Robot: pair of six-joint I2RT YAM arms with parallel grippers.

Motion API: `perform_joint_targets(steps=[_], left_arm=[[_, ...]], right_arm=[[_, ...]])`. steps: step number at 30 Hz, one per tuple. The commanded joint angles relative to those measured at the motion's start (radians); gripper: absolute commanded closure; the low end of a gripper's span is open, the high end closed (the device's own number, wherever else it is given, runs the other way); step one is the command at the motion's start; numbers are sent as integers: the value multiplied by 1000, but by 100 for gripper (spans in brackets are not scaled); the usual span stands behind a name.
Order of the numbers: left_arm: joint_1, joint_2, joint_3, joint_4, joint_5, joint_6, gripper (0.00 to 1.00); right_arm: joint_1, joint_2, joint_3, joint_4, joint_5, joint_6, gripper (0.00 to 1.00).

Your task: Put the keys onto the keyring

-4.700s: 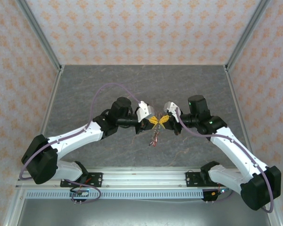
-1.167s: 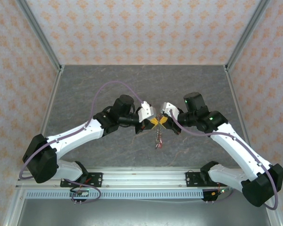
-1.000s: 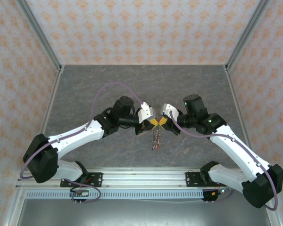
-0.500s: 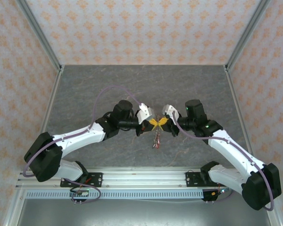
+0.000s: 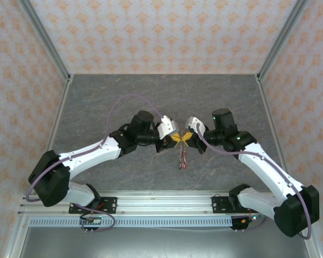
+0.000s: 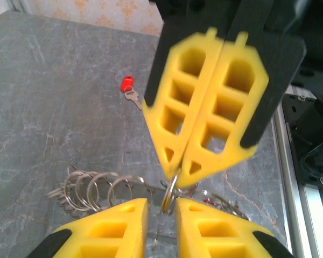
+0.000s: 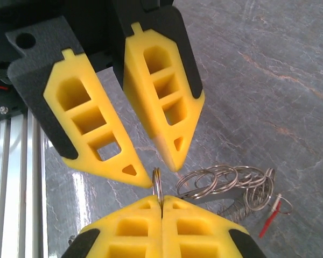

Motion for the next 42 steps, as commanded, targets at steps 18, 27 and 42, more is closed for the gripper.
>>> perform_joint_targets(steps=[18,27,42], left_arm=[[-18,5,67,-49,56,36,77],[-22,1,64,-72,38,51,78],[-18,-33,0,53,12,1,100]], right_arm=[[32,18,124,-119,-19,-168,100],[32,19,133,-93,-31,-140,100],[29,-42,14,56,11,-15,93]])
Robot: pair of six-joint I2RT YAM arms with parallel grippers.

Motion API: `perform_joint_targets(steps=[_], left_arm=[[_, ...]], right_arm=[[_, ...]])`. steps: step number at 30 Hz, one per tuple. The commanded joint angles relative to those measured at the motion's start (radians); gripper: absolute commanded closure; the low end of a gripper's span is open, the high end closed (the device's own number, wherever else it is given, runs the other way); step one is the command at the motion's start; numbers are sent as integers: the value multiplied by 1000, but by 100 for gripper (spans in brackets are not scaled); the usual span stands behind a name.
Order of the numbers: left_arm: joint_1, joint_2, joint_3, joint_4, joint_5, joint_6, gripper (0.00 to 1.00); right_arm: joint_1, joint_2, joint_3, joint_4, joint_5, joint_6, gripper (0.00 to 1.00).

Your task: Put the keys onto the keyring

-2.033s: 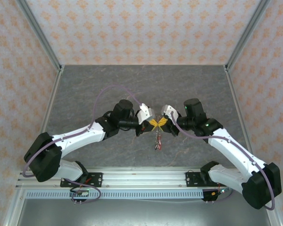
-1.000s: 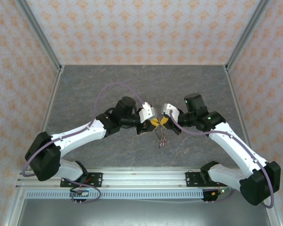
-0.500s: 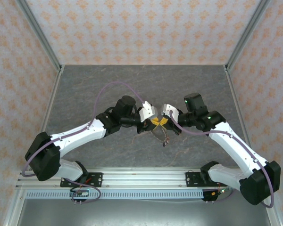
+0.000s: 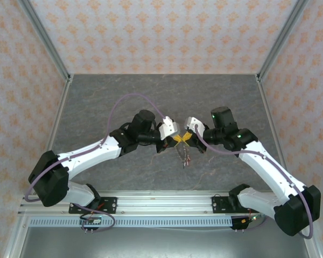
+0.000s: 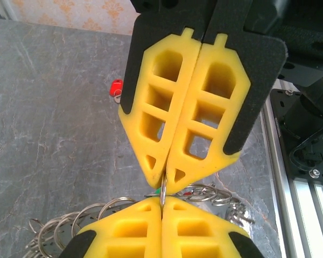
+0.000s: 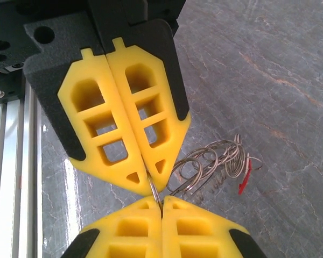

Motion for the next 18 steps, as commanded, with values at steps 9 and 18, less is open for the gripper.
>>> perform_joint_targets(steps=[9,18], left_arm=[[14,-42,-80,248,56,-116,100],[22,-33,-117,354,69,-184,100]], right_arm=[[-23,-41,-160,299,-82,144,86],[-54,-47,-259,451,-132,236,85]])
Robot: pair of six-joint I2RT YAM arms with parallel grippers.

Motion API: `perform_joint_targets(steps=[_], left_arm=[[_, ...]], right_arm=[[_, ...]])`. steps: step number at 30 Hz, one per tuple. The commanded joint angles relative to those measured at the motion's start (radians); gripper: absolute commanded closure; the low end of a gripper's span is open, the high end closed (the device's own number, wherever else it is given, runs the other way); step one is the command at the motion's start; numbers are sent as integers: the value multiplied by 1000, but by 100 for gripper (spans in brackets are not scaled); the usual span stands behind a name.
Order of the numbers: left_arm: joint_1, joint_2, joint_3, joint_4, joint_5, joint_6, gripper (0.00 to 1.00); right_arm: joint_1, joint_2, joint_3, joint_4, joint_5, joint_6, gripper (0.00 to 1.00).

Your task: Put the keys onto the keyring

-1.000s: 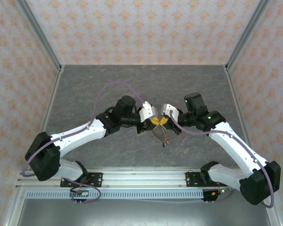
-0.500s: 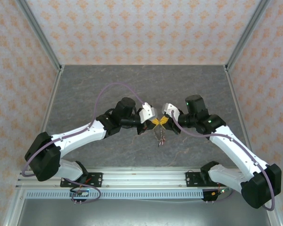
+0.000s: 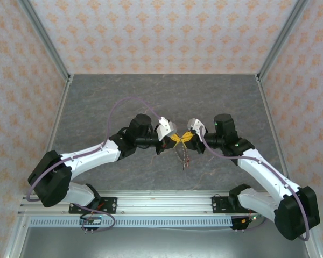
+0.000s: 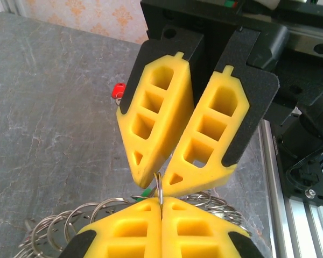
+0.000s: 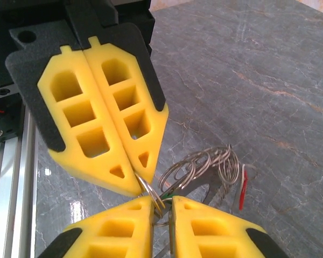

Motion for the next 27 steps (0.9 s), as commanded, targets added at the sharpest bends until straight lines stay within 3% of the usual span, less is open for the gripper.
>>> perform_joint_targets(steps=[1,4,8,13,20,25,27], left_arm=[[4,-26,-4,170,57,-43,100],[4,-18,-1,178,59,-49,100],[4,-7,31,97,47,-8,100],[1,6,100,-87,22,96,100],[-1,17,142,-202,-33,158,100],[-2,22,148,-208,-22,153,100],[-3,23,147,-203,-3,149,92]], right_arm=[[-10,-15,-37,103,-32,56,85],[-13,-31,-62,184,-36,120,88],[-13,-58,-41,184,-33,148,98],[-9,-60,66,-27,9,33,100],[41,-31,194,-293,141,-147,100],[75,3,244,-353,175,-183,100],[79,8,251,-342,165,-178,100]])
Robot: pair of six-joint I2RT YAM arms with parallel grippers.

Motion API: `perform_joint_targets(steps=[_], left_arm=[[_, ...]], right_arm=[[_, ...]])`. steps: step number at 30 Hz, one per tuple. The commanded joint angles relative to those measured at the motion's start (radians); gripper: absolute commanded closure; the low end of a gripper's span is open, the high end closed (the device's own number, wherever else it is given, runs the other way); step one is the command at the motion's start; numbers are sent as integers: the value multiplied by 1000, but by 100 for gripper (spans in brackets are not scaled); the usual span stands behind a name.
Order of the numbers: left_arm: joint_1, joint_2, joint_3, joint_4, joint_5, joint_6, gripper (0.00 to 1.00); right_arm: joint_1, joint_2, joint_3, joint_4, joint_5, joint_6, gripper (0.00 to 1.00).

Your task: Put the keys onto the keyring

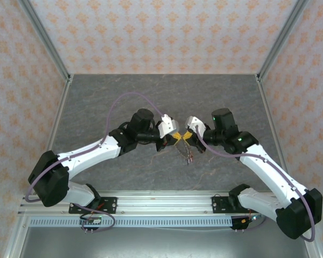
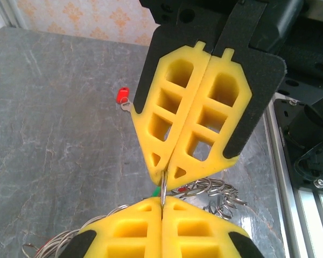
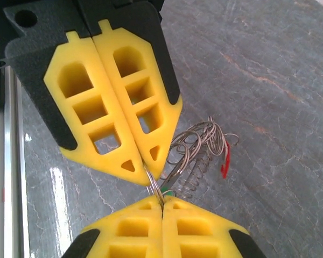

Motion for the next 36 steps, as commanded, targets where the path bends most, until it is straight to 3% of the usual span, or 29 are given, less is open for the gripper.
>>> perform_joint_targets(steps=[1,11,13,15,19,24,36], left_arm=[[-6,15,30,-25,15,13,89],[-7,12,43,-66,56,25,85],[-7,12,44,-67,55,26,88],[-7,10,46,-67,55,27,100],[-7,9,42,-56,30,21,100],[-2,-21,-23,90,9,-58,100],[-1,-24,-91,294,2,-181,100]], right_arm=[[15,3,47,-15,-15,-39,100],[19,24,85,-36,-41,-45,100],[25,32,105,-75,-25,-62,100],[32,41,119,-107,11,-77,100],[38,35,118,-116,56,-84,98],[35,-4,39,-35,57,-22,86],[33,-37,-132,209,-61,170,85]])
